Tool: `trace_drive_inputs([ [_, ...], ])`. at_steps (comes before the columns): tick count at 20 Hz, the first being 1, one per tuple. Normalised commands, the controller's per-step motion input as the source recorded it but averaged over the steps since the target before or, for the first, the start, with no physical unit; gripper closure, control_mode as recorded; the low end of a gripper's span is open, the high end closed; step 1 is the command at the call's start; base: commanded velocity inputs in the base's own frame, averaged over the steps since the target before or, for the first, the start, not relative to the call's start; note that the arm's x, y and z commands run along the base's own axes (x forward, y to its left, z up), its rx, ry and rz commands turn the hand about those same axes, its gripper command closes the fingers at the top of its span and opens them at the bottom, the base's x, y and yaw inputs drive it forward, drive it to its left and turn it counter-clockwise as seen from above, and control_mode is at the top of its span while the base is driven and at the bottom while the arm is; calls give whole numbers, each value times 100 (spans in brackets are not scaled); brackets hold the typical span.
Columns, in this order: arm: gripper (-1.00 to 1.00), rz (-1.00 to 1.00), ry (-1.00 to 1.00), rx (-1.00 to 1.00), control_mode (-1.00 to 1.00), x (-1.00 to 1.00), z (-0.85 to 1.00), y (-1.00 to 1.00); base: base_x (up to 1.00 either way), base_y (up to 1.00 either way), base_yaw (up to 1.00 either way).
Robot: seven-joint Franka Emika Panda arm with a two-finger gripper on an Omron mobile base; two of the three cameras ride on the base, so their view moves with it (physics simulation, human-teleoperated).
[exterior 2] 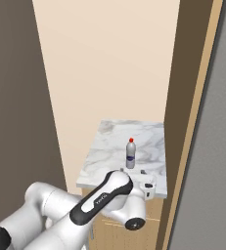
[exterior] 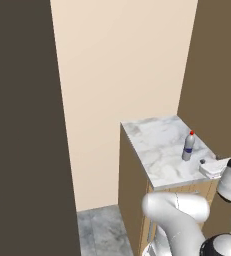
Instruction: Take the bottled waters from the counter and place them in the freezer to freeze. Close the freezer door after placing the bottles.
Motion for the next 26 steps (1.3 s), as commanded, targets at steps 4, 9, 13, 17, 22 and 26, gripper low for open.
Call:
trace_drive_inputs([
  [4,-100,-17,7,-1,-100,10,-6,0,0,0,0],
  [9,-100,-5,0,-1,-100,0,0,9,0,0,0],
  [13,-100,0,0,-6,-100,0,0,24,0,0,0],
  [17,-100,0,0,-4,-100,10,4,10,0,0,0],
  [22,-100,0,0,-4,-100,18,13,0,0,0,0],
  [26,-100,0,5,-2,-100,23,10,2,0,0,0],
])
